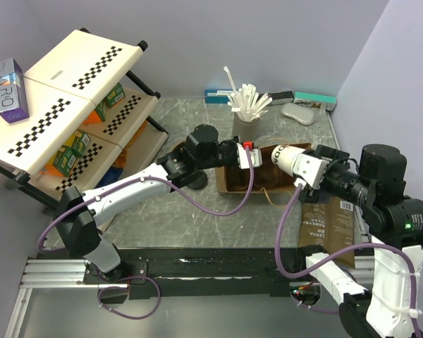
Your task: Pack the takeout coffee
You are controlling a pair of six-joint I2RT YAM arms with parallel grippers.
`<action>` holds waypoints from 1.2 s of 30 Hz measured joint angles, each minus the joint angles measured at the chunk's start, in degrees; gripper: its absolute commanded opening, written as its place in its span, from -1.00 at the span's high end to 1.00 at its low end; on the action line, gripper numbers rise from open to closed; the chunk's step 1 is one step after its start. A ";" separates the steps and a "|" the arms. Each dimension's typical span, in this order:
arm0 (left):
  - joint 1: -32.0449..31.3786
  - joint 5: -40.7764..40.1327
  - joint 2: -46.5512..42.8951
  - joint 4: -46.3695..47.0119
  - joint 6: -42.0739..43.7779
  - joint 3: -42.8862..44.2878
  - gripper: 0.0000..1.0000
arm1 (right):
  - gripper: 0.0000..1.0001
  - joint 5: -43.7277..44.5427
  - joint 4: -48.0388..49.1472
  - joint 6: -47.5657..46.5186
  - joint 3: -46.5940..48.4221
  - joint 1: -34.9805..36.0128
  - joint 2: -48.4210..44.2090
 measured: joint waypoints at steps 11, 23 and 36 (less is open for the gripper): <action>0.37 1.31 -0.11 -0.83 -0.24 0.11 0.99 | 1.00 3.82 0.11 0.28 -1.16 15.19 2.82; 1.81 4.72 -2.03 -1.29 -0.72 -1.29 0.99 | 1.00 18.47 1.75 8.31 -6.84 26.71 7.65; 2.75 10.93 -7.30 -0.48 -0.85 -7.39 0.99 | 1.00 32.85 7.65 11.74 -23.19 39.43 2.36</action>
